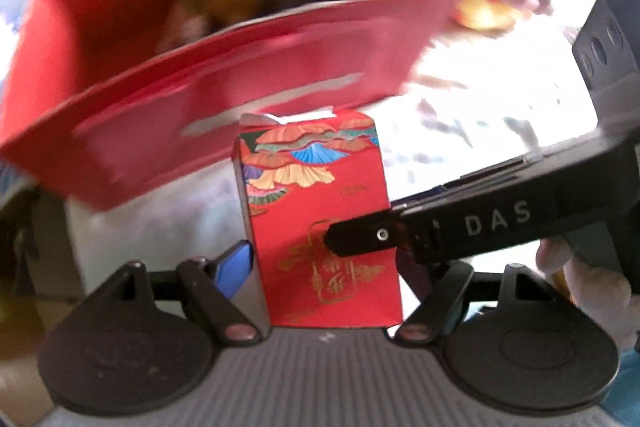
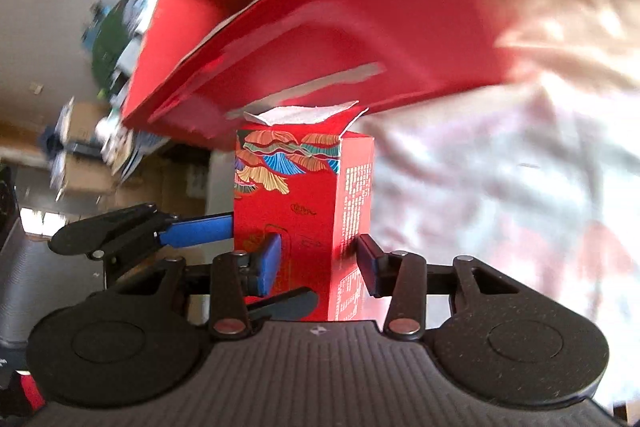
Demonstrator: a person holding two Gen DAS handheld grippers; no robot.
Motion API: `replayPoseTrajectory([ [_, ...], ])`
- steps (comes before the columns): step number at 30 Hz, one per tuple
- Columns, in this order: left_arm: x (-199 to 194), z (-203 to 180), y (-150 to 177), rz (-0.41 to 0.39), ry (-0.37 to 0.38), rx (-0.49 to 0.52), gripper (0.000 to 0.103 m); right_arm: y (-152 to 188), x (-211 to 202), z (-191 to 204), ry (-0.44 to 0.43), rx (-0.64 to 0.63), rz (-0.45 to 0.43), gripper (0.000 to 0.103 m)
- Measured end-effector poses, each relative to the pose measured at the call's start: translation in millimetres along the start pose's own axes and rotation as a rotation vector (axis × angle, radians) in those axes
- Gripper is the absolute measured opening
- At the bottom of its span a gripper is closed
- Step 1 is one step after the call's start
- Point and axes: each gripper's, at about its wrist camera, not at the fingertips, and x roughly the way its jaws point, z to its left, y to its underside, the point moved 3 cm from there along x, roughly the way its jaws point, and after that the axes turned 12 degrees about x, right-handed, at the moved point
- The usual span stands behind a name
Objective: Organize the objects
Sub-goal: 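Close the right gripper around the red gift box, then lift the red gift box and carry it over the red box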
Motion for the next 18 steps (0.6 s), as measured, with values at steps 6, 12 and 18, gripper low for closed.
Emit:
replayPoseTrajectory([
  [6, 10.1, -54.5, -26.2, -0.023, 0.060, 0.249, 0.078, 6.2, -50.4, -43.0, 0.039, 0.118, -0.136, 0.045],
  [12, 0.5, -96.0, -53.2, -0.093, 0.111, 0.417, 0.078, 15.0, -101.2, -65.3, 0.069, 0.188, -0.282, 0.045],
  [18, -29.3, -117.6, -80.7, -0.215, 0.106, 0.508, 0.078, 10.9, -144.4, -54.0, 0.069, 0.177, -0.426, 0.045],
])
